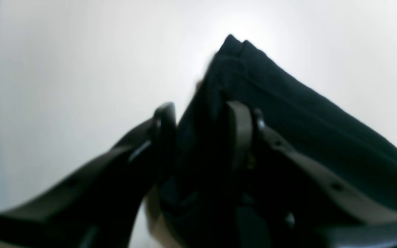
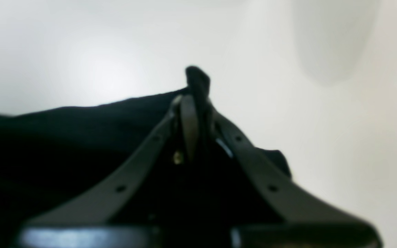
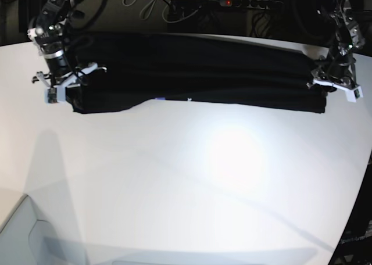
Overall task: Layout the t-shirt on the table in an organized manner, then fold the t-shirt properly
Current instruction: 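Regrasp the folded strip's end with the right gripper and pull it straight, then hold the strip ends with both grippers and smooth it flat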
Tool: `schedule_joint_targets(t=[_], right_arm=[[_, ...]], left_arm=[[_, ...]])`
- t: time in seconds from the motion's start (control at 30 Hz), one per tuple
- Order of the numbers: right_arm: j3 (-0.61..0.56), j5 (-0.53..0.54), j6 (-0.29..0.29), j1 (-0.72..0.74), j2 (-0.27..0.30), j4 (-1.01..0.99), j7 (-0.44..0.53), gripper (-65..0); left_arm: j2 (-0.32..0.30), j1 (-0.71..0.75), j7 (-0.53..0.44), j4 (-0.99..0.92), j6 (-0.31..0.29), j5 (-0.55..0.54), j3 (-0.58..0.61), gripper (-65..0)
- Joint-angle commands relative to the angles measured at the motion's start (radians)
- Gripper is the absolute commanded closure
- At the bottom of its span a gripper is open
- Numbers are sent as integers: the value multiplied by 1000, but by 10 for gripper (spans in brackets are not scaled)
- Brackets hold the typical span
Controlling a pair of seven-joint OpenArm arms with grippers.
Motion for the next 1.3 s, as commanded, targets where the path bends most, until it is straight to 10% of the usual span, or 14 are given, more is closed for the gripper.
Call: schedule_joint_targets(t=[0.0,0.83,1.1,1.27], right_arm=[[22,15,-1,-16,-4,21,26,0],[49,73,-1,-91,-3,-216,35,0],[49,73,-1,-85,-3,-220,35,0],[48,73,-1,-85,-3,-220,35,0]], left_arm=[[-13,-3,-4,12,0,-2,-2,-231],[-14,9,-4,21,0,-2,-5,-236],[-13,24,-4,90,0,-2,-2,-522],[-13,17,-4,96,0,-2,-2,-543]])
